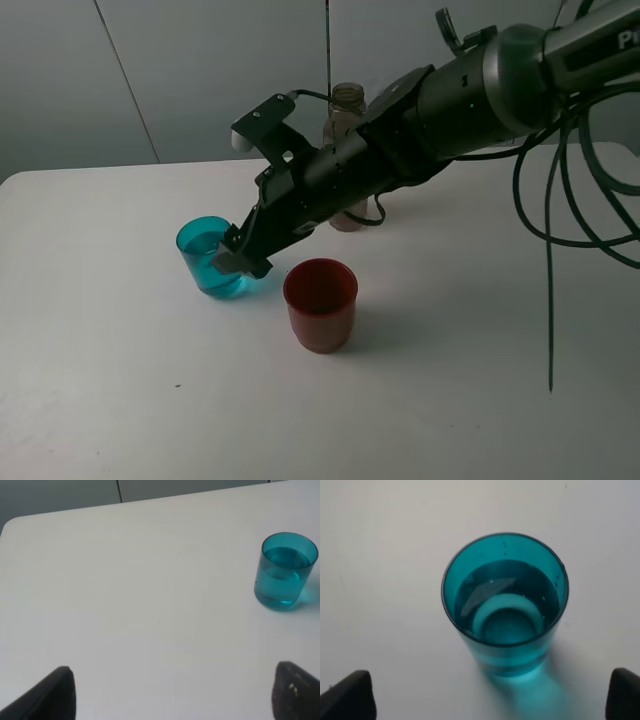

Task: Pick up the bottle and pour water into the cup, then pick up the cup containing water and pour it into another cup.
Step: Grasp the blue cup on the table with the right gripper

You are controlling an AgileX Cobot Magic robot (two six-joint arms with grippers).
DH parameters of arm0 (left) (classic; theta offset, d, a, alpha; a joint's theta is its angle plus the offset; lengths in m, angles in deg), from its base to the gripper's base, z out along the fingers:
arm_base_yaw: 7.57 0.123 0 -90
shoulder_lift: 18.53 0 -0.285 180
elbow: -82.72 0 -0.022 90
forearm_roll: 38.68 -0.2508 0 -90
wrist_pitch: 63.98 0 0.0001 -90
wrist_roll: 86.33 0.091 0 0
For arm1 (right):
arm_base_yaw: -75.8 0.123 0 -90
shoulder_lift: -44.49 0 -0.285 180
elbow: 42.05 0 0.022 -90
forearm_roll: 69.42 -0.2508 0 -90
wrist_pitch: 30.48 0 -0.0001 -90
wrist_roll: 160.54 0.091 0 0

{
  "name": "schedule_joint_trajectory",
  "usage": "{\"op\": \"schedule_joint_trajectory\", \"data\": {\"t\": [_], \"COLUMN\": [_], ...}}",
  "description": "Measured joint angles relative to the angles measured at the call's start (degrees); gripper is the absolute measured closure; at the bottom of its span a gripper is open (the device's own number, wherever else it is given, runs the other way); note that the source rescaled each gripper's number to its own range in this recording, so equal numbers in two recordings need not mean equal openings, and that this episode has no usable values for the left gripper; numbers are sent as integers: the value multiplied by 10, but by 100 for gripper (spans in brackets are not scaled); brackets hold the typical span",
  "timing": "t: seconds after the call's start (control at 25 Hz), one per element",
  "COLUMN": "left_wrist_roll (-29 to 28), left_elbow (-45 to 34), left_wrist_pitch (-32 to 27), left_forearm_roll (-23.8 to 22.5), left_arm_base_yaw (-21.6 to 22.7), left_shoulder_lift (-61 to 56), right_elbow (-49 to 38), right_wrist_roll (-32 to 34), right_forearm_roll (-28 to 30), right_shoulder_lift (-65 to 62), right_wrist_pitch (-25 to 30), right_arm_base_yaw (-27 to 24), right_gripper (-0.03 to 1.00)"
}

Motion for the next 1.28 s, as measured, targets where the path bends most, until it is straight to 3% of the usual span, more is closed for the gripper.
{"op": "schedule_joint_trajectory", "data": {"t": [0.36, 0.96, 1.28], "left_wrist_roll": [0, 0, 0], "left_elbow": [0, 0, 0], "left_wrist_pitch": [0, 0, 0], "left_forearm_roll": [0, 0, 0], "left_arm_base_yaw": [0, 0, 0], "left_shoulder_lift": [0, 0, 0], "right_elbow": [19, 27, 27], "right_wrist_roll": [109, 232, 252], "right_forearm_roll": [82, 81, 80], "right_shoulder_lift": [29, 66, 83], "right_wrist_pitch": [-35, -112, -155], "right_arm_base_yaw": [38, 50, 64], "right_gripper": [-3, -3, -3]}}
